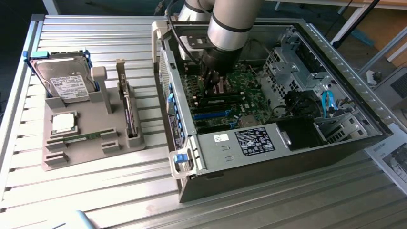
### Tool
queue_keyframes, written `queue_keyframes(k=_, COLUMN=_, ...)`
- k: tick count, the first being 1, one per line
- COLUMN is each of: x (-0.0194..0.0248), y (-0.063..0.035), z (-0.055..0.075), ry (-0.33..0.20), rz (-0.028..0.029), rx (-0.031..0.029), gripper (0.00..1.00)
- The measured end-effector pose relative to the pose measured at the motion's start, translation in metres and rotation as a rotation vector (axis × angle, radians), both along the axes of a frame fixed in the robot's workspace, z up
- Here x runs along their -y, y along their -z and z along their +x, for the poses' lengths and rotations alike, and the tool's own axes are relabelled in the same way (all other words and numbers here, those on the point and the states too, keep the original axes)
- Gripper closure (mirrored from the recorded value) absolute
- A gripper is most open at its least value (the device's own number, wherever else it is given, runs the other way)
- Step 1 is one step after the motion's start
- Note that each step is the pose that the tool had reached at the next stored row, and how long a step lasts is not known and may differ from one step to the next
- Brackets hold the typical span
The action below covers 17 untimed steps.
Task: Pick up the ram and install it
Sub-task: 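Press down the ram until it locks into place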
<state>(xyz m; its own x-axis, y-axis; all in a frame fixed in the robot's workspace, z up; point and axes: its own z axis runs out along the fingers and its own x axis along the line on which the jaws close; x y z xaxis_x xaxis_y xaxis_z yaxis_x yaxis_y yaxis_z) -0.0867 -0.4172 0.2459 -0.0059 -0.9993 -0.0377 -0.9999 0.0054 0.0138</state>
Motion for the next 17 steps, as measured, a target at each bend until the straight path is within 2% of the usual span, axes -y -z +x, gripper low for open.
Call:
queue_keyframes(k=6, x=0.0, y=0.0001, z=-0.0022, ry=0.0, rz=0.0, rx=0.0009, gripper=0.9)
queue_keyframes(k=17, x=0.0001, y=0.0088, z=-0.0022, ry=0.0, rz=-0.0001, rx=0.0011, gripper=0.9)
